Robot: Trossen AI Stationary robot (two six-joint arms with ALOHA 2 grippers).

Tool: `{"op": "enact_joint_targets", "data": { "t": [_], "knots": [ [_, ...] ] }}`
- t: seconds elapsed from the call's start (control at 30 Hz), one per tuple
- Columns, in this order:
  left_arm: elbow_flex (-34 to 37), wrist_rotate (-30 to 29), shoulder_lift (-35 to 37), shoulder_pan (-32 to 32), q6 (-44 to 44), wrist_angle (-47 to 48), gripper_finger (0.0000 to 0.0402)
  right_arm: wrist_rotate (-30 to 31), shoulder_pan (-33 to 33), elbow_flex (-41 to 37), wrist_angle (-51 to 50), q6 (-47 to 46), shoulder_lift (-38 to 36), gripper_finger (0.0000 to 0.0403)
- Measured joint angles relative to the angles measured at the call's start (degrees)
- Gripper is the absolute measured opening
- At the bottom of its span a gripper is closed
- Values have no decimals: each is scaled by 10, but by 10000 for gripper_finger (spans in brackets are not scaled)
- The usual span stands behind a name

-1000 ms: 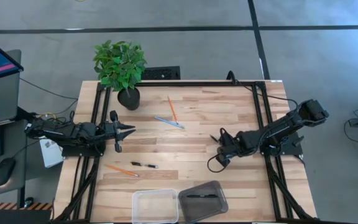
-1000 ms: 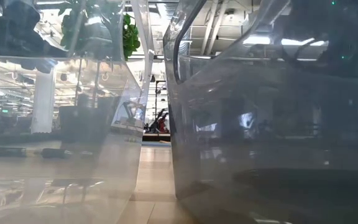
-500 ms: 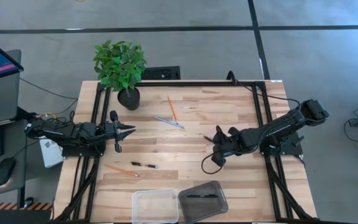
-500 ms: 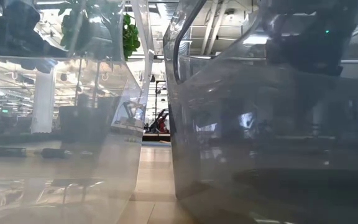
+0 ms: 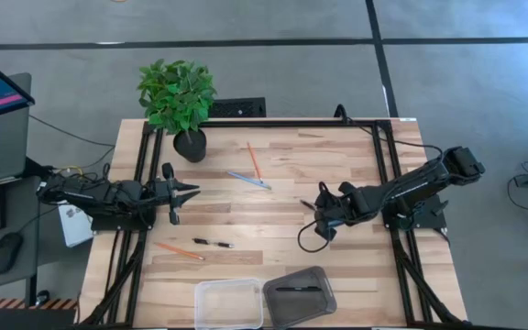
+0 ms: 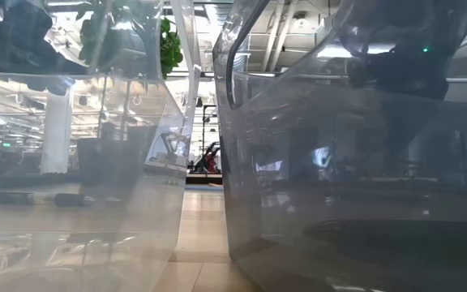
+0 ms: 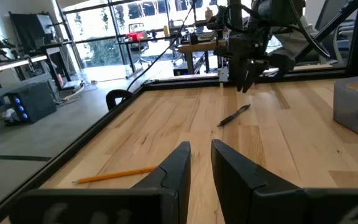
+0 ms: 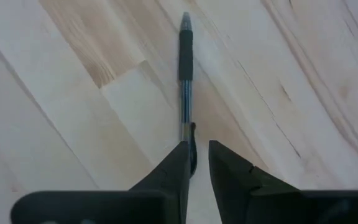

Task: Sort pens & pencils
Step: Put the right black pen into the black bin

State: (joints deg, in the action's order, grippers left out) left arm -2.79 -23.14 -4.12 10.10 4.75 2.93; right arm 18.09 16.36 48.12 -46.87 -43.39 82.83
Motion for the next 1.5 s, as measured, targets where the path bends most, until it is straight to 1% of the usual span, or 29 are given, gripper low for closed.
{"op": "enact_joint_targets", "data": {
  "t": [0.23,0.37,0.57,0.77,0.9,1.17,1.33,1.43,1.5],
  "knots": [
    [0,0,0,0,0,0,57,-14,-3,0,11,-26,0,91],
    [0,0,0,0,0,0,57,-16,-4,0,10,-33,0,119],
    [0,0,0,0,1,0,57,-15,-4,0,18,2,0,164],
    [0,0,0,0,1,0,57,-13,-7,0,66,4,0,187],
    [0,0,0,0,2,0,57,1,-30,0,78,13,0,197],
    [0,0,0,0,1,0,57,0,-85,0,138,77,0,202],
    [0,0,0,0,1,0,57,-3,-107,0,139,80,0,194],
    [0,0,0,0,1,0,57,-28,-114,0,139,83,0,185],
    [0,0,0,0,1,0,57,-34,-116,-3,145,93,0,177]
  ]
}}
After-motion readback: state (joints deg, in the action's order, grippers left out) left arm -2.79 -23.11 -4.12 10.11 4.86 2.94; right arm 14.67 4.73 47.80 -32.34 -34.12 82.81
